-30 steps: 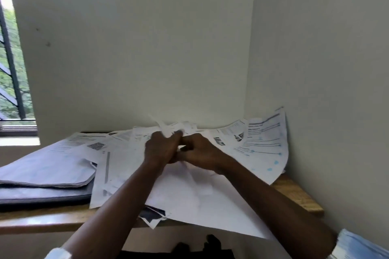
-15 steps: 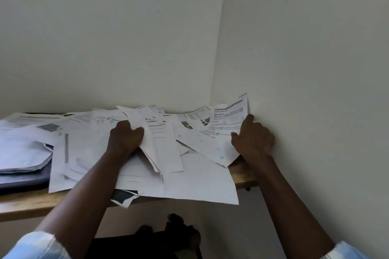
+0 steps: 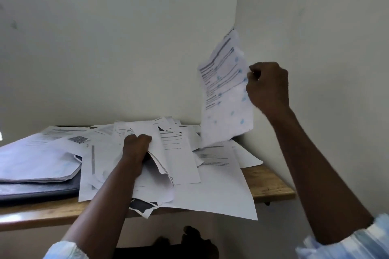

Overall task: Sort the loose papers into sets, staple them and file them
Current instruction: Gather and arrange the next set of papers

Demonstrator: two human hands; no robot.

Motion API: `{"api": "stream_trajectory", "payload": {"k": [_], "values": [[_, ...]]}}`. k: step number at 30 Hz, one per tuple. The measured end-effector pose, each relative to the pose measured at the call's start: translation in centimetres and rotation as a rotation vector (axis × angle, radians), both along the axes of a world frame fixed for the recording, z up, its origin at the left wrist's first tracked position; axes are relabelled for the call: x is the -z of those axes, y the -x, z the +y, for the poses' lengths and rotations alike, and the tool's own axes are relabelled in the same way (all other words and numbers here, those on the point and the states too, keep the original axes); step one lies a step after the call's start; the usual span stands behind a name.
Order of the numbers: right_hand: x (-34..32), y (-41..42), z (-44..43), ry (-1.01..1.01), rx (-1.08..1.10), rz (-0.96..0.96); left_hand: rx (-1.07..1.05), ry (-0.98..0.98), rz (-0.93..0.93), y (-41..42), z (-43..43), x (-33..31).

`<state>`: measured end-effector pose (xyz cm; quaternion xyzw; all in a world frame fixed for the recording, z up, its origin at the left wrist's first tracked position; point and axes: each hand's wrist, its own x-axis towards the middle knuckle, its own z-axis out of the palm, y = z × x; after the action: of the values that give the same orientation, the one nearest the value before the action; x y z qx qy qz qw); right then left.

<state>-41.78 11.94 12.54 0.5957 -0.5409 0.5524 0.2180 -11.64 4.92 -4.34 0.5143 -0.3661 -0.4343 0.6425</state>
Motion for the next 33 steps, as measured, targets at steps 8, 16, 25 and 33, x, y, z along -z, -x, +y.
{"api": "stream_trajectory", "payload": {"k": [8, 16, 25, 33], "values": [[0.9, -0.1, -5.0, -0.493, -0.105, 0.159, -0.011, 0.023, 0.078, 0.3, 0.9, -0.6], [6.6, 0.1, -8.2, -0.741, -0.318, -0.118, -0.046, 0.022, -0.165, -1.9, 0.4, -4.1], [11.6, -9.3, -4.9, -0.888, -0.965, -0.590, 0.124, -0.062, -0.382, 1.9, 1.9, -7.3], [13.3, -11.1, -5.1, -0.882, -0.926, -0.473, 0.088, -0.123, -0.533, 0.6, 1.3, -4.2]]}}
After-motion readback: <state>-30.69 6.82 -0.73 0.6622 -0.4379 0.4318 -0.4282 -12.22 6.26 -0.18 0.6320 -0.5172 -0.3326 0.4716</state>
